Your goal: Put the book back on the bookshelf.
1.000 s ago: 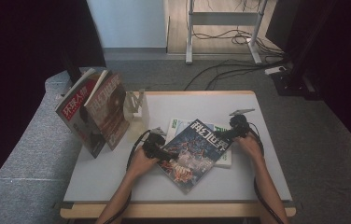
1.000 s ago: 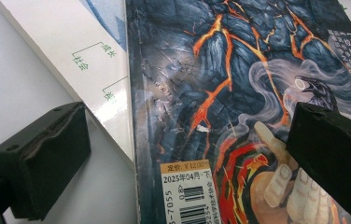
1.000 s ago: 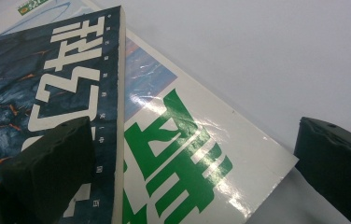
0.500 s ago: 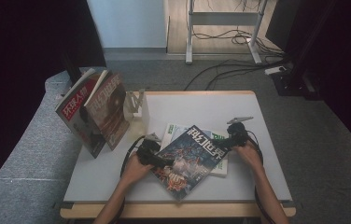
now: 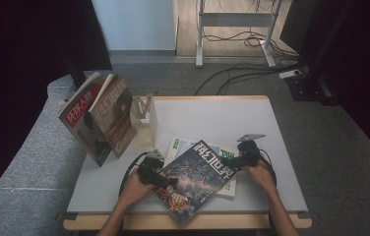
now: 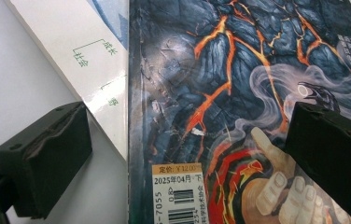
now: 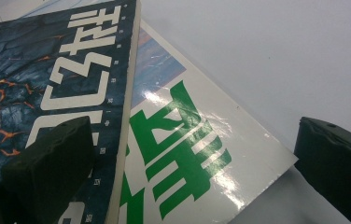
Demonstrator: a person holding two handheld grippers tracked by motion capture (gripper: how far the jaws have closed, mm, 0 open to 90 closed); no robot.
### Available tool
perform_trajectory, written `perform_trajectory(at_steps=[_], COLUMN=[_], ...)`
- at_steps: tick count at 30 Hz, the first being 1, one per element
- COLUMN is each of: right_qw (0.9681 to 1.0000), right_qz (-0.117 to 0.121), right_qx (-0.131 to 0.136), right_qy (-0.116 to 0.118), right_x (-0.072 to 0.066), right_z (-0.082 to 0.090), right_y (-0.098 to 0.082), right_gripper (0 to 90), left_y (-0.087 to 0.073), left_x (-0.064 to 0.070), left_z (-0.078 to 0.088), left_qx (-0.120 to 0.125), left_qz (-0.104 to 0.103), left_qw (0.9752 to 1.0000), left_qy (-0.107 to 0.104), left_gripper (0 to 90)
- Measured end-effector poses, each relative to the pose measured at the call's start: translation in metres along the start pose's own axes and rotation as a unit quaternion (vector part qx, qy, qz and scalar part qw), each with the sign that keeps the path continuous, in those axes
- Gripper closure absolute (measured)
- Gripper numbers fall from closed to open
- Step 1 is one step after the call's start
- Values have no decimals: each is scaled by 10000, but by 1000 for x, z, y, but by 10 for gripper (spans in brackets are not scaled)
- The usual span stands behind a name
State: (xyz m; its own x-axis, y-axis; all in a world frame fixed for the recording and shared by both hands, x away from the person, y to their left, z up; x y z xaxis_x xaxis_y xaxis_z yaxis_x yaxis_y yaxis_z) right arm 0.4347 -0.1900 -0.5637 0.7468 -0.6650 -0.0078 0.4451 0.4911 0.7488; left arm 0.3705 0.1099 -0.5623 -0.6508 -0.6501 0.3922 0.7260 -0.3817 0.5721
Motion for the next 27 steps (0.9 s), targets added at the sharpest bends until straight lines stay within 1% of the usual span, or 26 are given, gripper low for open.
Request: perform_trajectory(at_steps=[1,3,4,5,6,7,8,10,13,16,21,23,24,27], right_qw=[10000,10000,9999,9997,9994,9992,9991,9989,9985,9981,9969,9963,9961,9960], right_qz=[15,50,94,186,271,319,354,377,463,557,726,792,811,820], right_qx=[8,-15,-18,-21,-31,-32,8,60,74,41,-35,-69,-81,-83], right_qy=[-22,-39,-89,-147,-211,-244,-228,-265,-284,-277,-300,-330,-343,-344], right_x=[0,-1,-1,-2,-3,-4,-5,-6,-12,-19,-31,-36,-37,-42], right_z=[0,1,1,3,5,8,12,19,29,34,41,43,44,48], right_y=[0,1,1,2,3,4,5,6,4,-1,-10,-15,-17,-24], right_gripper=[0,0,0,8,24,38,41,41,41,41,50,53,55,58], left_y=[0,0,0,0,0,0,-1,-2,-8,-16,-30,-34,-38,-47], left_x=[0,-1,0,0,0,-1,-2,-6,-12,-17,-21,-22,-23,-27], left_z=[0,3,6,10,13,19,23,32,44,54,71,75,77,76], left_qx=[-10,-45,-4,56,89,159,209,282,318,329,381,368,345,216], left_qz=[-29,-176,-264,-345,-374,-380,-347,-322,-300,-280,-279,-305,-336,-404], left_qw=[10000,9998,9997,9994,9993,9991,9992,9990,9988,9986,9983,9980,9977,9971], left_qy=[-11,5,8,20,34,66,77,111,200,293,348,408,470,600], left_gripper=[4,12,22,52,50,47,49,53,53,28,30,34,37,58])
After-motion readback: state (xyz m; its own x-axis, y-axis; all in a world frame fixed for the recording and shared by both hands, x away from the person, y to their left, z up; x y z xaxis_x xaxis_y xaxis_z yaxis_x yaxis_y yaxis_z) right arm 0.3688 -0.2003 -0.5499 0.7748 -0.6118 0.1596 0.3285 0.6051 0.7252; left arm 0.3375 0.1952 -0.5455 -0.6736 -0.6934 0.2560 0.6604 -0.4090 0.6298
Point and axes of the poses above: each handheld gripper's, and its own axes: z roughly backward along the jaws, y roughly out of its top, x roughly to its right, the point moved 6 cm from there along -z, roughly forward along the jaws, and after that the axes turned 13 degrees about z, right-handed, at the moved point
